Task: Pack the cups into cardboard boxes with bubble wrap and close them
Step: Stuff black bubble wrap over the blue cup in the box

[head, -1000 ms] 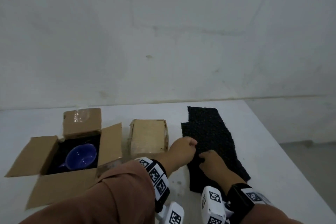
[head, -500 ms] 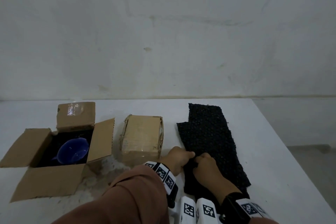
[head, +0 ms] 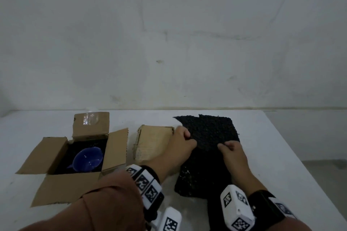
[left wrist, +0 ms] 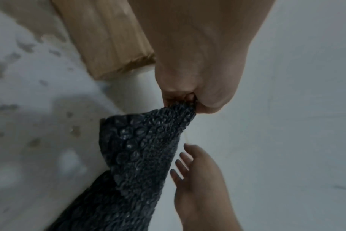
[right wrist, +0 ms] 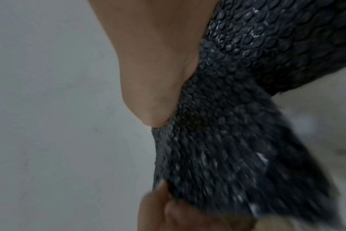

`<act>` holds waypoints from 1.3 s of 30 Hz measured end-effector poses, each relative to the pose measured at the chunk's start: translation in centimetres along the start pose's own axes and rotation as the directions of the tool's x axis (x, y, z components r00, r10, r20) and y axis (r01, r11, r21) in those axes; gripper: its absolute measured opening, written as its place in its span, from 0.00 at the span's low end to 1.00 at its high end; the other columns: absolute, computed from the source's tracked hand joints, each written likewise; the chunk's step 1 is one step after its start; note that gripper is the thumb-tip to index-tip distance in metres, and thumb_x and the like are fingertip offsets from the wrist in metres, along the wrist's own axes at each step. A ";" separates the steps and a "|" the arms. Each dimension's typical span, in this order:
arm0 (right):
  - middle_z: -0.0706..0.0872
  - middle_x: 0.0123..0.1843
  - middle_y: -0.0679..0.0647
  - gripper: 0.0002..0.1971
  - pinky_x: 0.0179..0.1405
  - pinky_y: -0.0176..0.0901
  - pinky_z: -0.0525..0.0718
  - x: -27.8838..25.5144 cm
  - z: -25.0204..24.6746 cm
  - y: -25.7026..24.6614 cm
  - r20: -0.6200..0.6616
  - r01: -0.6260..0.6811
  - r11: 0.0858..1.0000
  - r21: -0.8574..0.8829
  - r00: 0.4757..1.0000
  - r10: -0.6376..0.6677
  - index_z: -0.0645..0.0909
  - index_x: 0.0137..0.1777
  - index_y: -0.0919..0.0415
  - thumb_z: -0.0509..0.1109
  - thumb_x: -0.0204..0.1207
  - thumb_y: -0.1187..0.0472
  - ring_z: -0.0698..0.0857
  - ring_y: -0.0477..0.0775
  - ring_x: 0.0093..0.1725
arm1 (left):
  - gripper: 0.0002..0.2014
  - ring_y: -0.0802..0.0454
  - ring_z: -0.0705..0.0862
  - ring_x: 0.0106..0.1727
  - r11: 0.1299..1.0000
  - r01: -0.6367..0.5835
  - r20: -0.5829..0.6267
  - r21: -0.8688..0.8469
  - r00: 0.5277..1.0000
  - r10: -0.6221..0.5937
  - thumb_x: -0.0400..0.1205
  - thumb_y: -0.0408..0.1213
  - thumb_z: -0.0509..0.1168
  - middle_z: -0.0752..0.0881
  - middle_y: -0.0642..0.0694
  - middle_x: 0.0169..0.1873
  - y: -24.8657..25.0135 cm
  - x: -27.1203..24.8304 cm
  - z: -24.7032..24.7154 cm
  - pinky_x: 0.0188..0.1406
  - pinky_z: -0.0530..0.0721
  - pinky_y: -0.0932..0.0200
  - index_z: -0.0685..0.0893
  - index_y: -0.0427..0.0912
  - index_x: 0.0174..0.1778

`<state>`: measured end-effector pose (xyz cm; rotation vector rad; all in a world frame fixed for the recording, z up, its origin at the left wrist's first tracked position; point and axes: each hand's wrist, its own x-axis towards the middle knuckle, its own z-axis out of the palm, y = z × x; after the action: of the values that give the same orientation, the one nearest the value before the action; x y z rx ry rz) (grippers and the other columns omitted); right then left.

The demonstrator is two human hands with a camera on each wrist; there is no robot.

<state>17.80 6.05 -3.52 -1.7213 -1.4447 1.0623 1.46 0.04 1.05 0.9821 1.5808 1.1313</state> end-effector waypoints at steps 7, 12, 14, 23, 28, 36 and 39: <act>0.84 0.53 0.65 0.09 0.46 0.53 0.84 -1.1 3.6 -6.8 0.443 -0.318 0.826 0.466 0.891 0.093 0.75 0.50 0.64 0.70 0.72 0.65 0.85 0.61 0.49 | 0.14 0.47 0.69 0.36 0.989 -0.132 -0.120 -0.066 0.985 0.123 0.71 0.26 0.58 0.72 0.42 0.35 2.6 -2.0 -11.1 0.38 0.66 0.48 0.71 0.54 0.36; 0.83 0.45 0.59 0.13 0.40 0.42 0.81 -3.7 7.0 -12.4 0.492 -0.112 0.867 0.485 0.855 -0.165 0.79 0.44 0.60 0.62 0.75 0.78 0.83 0.54 0.41 | 0.18 0.50 0.78 0.40 0.995 -0.094 -0.274 -0.033 0.958 0.081 0.80 0.18 0.55 0.82 0.45 0.40 2.1 -3.6 -18.4 0.40 0.76 0.56 0.82 0.46 0.45; 0.86 0.50 0.57 0.16 0.47 0.39 0.82 -4.6 8.5 -14.1 0.533 -0.034 0.892 0.451 0.812 -0.238 0.83 0.49 0.58 0.63 0.75 0.79 0.85 0.52 0.47 | 0.17 0.48 0.82 0.46 0.998 -0.045 -0.314 -0.043 0.949 0.030 0.82 0.20 0.55 0.86 0.43 0.48 1.6 -4.2 -20.9 0.46 0.81 0.54 0.83 0.44 0.51; 0.79 0.53 0.54 0.13 0.56 0.42 0.77 -8.2 14.1 -20.5 0.369 0.582 0.812 -0.050 0.766 -0.526 0.83 0.34 0.46 0.74 0.69 0.68 0.81 0.56 0.58 | 0.10 0.41 0.82 0.55 0.911 0.136 -0.467 0.389 0.882 0.068 0.78 0.31 0.63 0.81 0.40 0.61 1.3 -6.8 -29.5 0.50 0.83 0.49 0.83 0.50 0.50; 0.74 0.70 0.44 0.16 0.72 0.56 0.67 -11.5 16.7 -24.5 0.477 0.755 0.632 -0.173 0.626 -0.617 0.78 0.30 0.37 0.72 0.67 0.62 0.69 0.51 0.72 | 0.26 0.51 0.74 0.72 0.615 -0.004 -0.126 0.789 0.978 0.168 0.73 0.52 0.71 0.75 0.53 0.72 2.9 -7.3 -29.9 0.70 0.70 0.52 0.75 0.58 0.68; 0.68 0.79 0.55 0.40 0.76 0.58 0.68 -10.7 19.4 -23.9 0.512 0.225 0.938 0.265 0.791 -0.335 0.59 0.79 0.48 0.75 0.70 0.50 0.70 0.56 0.77 | 0.06 0.47 0.90 0.50 0.984 -0.050 -0.145 -0.170 0.989 0.025 0.82 0.35 0.67 0.91 0.44 0.49 2.2 -6.8 -33.0 0.49 0.87 0.57 0.86 0.43 0.52; 0.85 0.66 0.59 0.27 0.68 0.60 0.78 -10.8 20.9 -21.9 0.796 -0.069 0.954 0.291 0.570 -0.201 0.76 0.69 0.58 0.76 0.70 0.60 0.83 0.60 0.63 | 0.13 0.43 0.87 0.60 0.907 0.021 -0.041 -0.421 0.998 -0.042 0.82 0.35 0.66 0.89 0.40 0.58 1.2 -6.2 -34.0 0.59 0.84 0.50 0.83 0.41 0.62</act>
<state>-11.49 -0.89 7.70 -0.9195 -1.7214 2.0957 -29.61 -13.04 8.58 0.6405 1.3049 1.4090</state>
